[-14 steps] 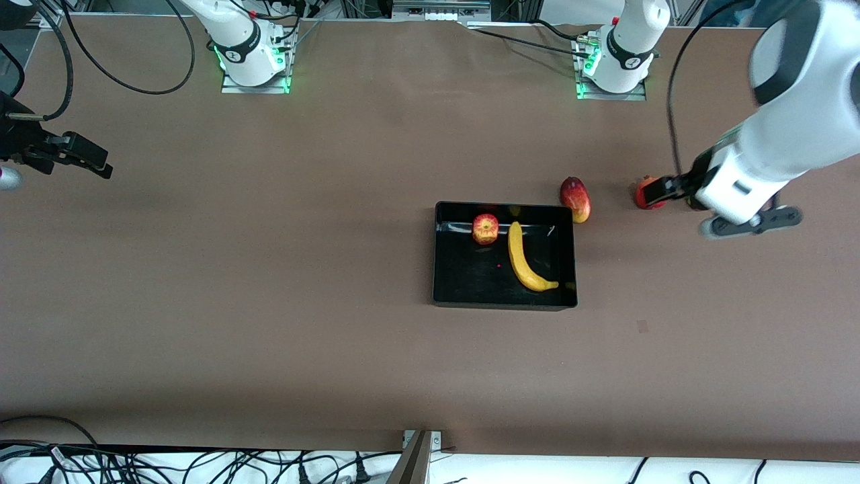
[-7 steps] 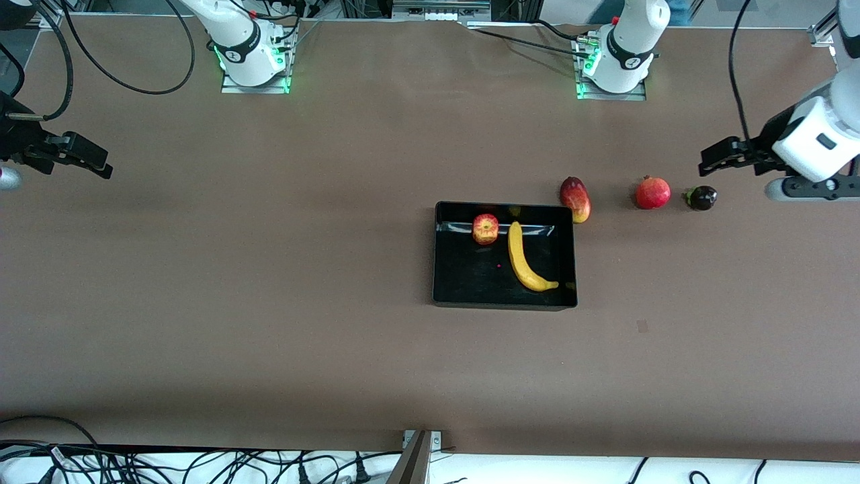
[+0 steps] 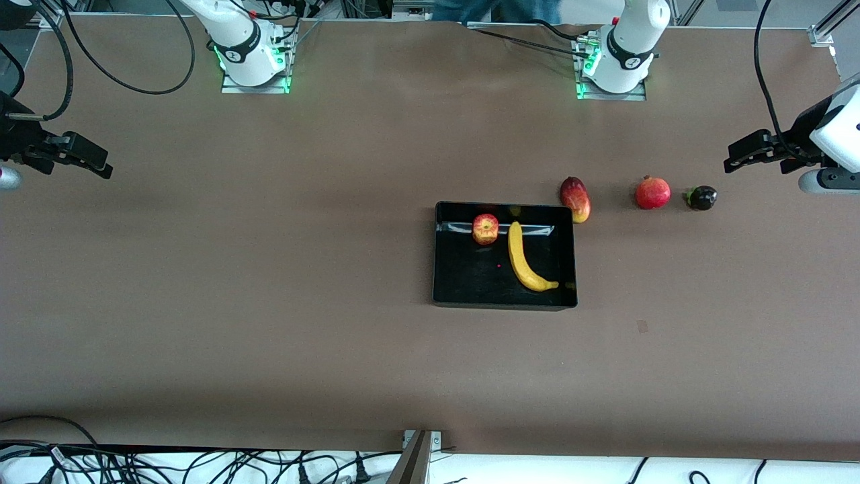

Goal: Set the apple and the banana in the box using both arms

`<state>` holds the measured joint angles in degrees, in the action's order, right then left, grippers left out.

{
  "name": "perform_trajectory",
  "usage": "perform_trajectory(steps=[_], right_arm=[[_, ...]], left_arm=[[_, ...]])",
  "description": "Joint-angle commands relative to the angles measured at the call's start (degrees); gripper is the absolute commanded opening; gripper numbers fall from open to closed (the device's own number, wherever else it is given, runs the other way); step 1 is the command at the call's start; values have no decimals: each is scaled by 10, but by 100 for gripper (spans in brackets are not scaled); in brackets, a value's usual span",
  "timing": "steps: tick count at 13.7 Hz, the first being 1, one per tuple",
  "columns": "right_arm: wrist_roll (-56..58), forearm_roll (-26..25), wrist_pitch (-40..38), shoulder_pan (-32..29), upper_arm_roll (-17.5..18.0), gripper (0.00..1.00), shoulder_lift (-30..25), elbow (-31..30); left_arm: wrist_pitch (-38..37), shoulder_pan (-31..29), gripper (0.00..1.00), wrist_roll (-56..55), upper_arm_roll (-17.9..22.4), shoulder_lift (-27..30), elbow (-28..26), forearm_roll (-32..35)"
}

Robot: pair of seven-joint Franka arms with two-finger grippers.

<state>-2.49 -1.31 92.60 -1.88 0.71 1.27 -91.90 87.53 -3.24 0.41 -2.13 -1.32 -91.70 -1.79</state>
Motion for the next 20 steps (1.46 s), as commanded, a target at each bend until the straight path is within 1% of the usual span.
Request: perform_trajectory(steps=[1,8,20], right_arm=[[-5,7,-9,-1,0,100,5,12],[-5,7,-9,-1,0,100,6,13],[-5,8,-9,-1,0,100,5,13]], left_arm=[[17,-2,100,17,-2,28,-24,16],[17,3,100,19,-2,32,-27,41],[26,3,100,20,-2,31,-26,33]])
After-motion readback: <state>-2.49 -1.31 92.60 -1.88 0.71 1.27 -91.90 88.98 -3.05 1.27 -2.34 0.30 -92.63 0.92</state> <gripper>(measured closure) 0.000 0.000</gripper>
